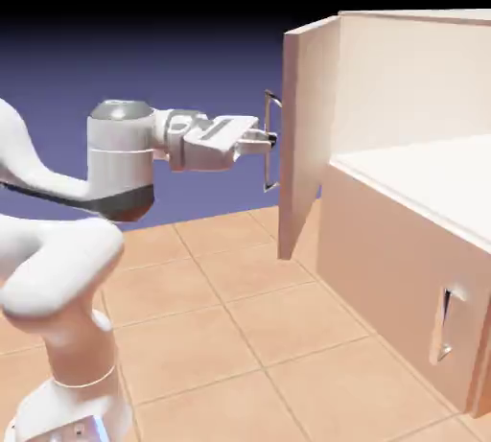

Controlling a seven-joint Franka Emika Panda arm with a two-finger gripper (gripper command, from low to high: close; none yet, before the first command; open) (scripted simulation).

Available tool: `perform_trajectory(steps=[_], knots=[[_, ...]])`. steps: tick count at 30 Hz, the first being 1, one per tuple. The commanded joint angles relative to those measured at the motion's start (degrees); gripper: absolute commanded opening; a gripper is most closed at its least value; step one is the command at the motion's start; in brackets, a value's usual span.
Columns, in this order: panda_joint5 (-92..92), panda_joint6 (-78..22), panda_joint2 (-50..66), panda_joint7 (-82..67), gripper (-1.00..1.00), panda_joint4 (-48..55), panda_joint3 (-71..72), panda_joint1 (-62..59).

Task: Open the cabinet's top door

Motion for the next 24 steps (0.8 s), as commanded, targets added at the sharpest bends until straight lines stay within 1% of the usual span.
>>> perform_trajectory(steps=[1, 6, 13, 19, 24], knots=[[2.4, -2.4, -1.0, -2.3, -1.0, -0.7, 0.2, 2.0], [13.5, -14.8, -6.6, -10.4, -1.0, -3.3, 3.7, 11.8], [26.7, -32.3, -11.8, -15.2, -1.0, -3.2, 14.2, 23.0], [37.3, -47.2, -12.0, -16.2, -1.0, 0.9, 26.1, 29.1], [45.6, -59.7, -9.6, -16.1, -1.0, 7.9, 36.2, 29.4]])
